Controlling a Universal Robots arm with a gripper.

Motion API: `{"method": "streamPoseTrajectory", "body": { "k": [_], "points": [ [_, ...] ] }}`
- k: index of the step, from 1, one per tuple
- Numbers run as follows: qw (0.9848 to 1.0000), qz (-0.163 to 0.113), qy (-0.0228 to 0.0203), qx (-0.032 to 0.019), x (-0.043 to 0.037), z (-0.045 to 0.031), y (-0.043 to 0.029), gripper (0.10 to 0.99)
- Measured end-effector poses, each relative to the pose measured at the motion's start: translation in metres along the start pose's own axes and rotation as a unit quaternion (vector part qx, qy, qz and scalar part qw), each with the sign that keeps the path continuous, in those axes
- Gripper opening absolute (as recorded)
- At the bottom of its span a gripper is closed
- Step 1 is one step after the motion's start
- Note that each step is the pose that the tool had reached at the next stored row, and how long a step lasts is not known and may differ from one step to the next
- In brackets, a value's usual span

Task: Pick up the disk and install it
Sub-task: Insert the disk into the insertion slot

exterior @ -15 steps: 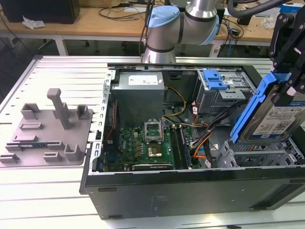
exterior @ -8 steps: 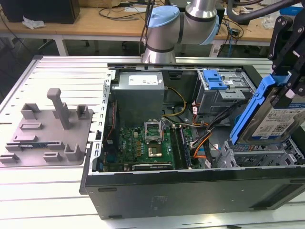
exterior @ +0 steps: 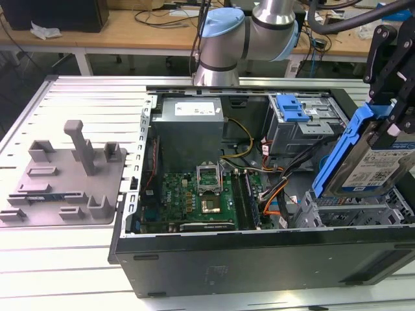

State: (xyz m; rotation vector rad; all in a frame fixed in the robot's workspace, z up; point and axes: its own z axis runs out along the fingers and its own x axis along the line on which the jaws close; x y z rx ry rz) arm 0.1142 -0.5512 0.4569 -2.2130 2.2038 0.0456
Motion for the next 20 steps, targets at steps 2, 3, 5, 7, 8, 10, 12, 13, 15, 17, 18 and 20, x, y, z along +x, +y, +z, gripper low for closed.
{"method": "streamPoseTrajectory", "body": {
  "k": [2, 3, 5, 7, 8, 10, 12, 13, 15, 17, 18, 20],
  "points": [
    [1.0000, 0.000, 0.0000, 0.0000, 0.0001, 0.0013, 0.0000, 0.369],
    [1.0000, 0.000, 0.0000, 0.0000, 0.0002, 0.0017, 0.0000, 0.369],
    [1.0000, 0.000, 0.0000, 0.0000, 0.0004, 0.0029, 0.0000, 0.369],
    [1.0000, 0.000, 0.0000, 0.0000, 0.0007, 0.0041, 0.0000, 0.369],
    [1.0000, 0.000, 0.0000, 0.0000, 0.0008, 0.0045, -0.0001, 0.369],
    [1.0000, 0.000, 0.0000, 0.0000, 0.0010, 0.0054, -0.0001, 0.369],
    [1.0000, 0.000, 0.0000, 0.0000, 0.0016, 0.0068, -0.0003, 0.369],
    [1.0000, 0.000, 0.0000, 0.0000, 0.0018, 0.0074, -0.0006, 0.369],
    [1.0000, 0.000, 0.0000, 0.0000, 0.0021, 0.0086, -0.0007, 0.369],
    [1.0000, 0.000, 0.0001, 0.0000, 0.0024, 0.0102, -0.0008, 0.369],
    [1.0000, 0.000, 0.0000, 0.0000, 0.0026, 0.0114, -0.0008, 0.369],
    [1.0000, 0.000, 0.0000, 0.0000, 0.0030, 0.0139, -0.0008, 0.369]
  ]
}}
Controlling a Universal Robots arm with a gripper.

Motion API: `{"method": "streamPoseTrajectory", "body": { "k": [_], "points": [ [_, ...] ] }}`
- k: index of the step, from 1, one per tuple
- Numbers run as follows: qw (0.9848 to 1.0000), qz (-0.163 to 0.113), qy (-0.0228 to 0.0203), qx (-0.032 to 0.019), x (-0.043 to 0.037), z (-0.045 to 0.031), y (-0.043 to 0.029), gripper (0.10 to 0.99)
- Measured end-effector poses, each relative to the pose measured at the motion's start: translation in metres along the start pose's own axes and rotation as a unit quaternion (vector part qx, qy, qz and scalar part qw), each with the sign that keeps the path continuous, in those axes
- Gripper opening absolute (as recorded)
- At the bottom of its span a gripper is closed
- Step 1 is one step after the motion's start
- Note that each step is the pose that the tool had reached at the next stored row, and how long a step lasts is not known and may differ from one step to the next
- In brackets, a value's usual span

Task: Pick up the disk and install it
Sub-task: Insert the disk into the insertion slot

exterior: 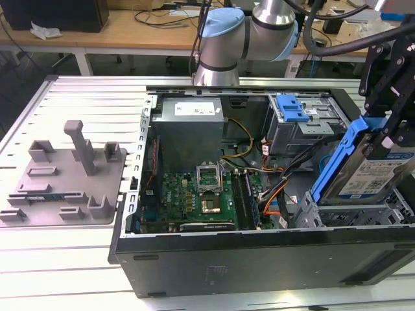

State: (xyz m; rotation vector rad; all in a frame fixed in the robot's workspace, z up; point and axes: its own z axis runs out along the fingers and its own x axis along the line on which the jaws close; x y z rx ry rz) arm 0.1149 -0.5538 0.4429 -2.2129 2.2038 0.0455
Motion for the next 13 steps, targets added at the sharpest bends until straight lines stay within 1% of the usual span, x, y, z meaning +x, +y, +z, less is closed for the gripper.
{"method": "streamPoseTrajectory", "body": {
  "k": [5, 9, 13],
  "points": [
    [1.0000, 0.000, -0.0001, 0.0000, 0.0010, 0.0043, 0.0000, 0.369],
    [1.0000, 0.000, 0.0000, 0.0000, 0.0024, 0.0113, -0.0001, 0.369],
    [1.0000, 0.000, 0.0000, 0.0000, 0.0030, 0.0158, -0.0001, 0.369]
  ]
}}
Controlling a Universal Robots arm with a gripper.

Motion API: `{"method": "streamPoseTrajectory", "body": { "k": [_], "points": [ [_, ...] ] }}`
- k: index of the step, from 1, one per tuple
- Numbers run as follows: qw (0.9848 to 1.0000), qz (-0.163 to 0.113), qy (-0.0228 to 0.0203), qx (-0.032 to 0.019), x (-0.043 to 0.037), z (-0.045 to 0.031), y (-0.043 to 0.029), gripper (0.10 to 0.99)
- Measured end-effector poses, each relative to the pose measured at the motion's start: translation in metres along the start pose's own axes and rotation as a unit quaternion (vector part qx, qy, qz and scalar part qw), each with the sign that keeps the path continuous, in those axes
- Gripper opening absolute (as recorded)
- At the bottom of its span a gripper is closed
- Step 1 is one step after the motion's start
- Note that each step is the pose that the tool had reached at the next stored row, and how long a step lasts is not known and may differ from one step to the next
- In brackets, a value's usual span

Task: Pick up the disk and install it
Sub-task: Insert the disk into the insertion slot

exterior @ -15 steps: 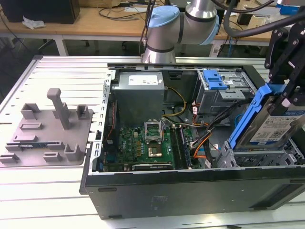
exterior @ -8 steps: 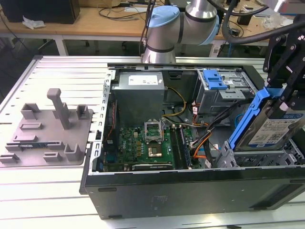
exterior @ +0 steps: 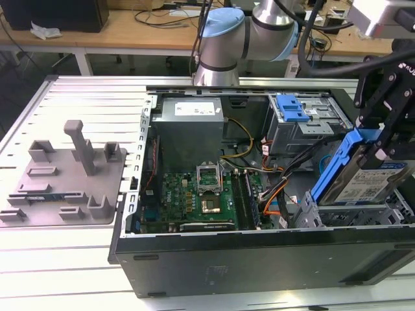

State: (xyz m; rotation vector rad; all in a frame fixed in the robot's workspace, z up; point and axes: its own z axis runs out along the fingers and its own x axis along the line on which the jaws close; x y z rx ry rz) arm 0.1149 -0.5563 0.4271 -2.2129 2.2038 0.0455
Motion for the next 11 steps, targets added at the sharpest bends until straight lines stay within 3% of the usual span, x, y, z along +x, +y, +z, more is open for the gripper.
{"method": "streamPoseTrajectory", "body": {
  "k": [11],
  "points": [
    [1.0000, 0.000, 0.0000, 0.0000, 0.0018, 0.0128, -0.0001, 0.369]
  ]
}}
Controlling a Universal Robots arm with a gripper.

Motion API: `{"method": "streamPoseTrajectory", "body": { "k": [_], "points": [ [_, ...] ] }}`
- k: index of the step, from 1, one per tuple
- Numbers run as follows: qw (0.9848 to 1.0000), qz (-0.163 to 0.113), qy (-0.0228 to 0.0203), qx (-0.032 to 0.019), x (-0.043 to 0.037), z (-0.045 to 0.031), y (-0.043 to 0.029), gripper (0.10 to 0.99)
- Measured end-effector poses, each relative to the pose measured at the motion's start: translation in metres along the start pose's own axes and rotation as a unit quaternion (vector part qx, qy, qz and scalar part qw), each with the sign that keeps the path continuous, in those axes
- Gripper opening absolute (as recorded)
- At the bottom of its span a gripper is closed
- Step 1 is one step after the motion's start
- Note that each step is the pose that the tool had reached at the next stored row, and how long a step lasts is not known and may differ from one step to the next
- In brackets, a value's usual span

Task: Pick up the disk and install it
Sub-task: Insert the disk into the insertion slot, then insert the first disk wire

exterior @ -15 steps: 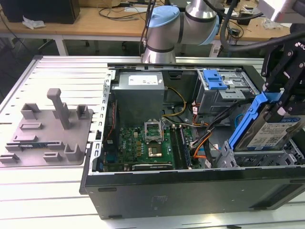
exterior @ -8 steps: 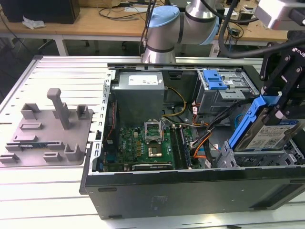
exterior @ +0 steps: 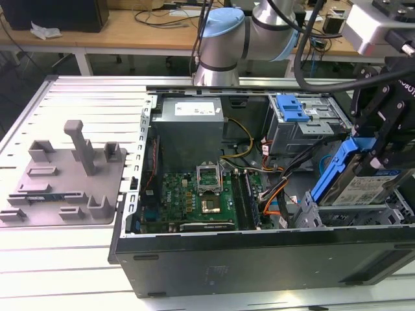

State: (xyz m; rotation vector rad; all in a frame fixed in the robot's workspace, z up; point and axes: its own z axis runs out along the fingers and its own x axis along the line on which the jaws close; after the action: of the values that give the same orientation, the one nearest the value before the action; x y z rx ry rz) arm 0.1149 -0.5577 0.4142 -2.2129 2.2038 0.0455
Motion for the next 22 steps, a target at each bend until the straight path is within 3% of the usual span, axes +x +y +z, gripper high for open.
{"method": "streamPoseTrajectory", "body": {
  "k": [4, 7, 22],
  "points": [
    [1.0000, 0.000, 0.0003, 0.0000, 0.0005, 0.0018, 0.0000, 0.376],
    [1.0000, 0.000, 0.0000, 0.0000, 0.0005, 0.0022, 0.0000, 0.502],
    [1.0000, -0.001, 0.0001, 0.0000, 0.0005, 0.0022, 0.0000, 0.502]
  ]
}}
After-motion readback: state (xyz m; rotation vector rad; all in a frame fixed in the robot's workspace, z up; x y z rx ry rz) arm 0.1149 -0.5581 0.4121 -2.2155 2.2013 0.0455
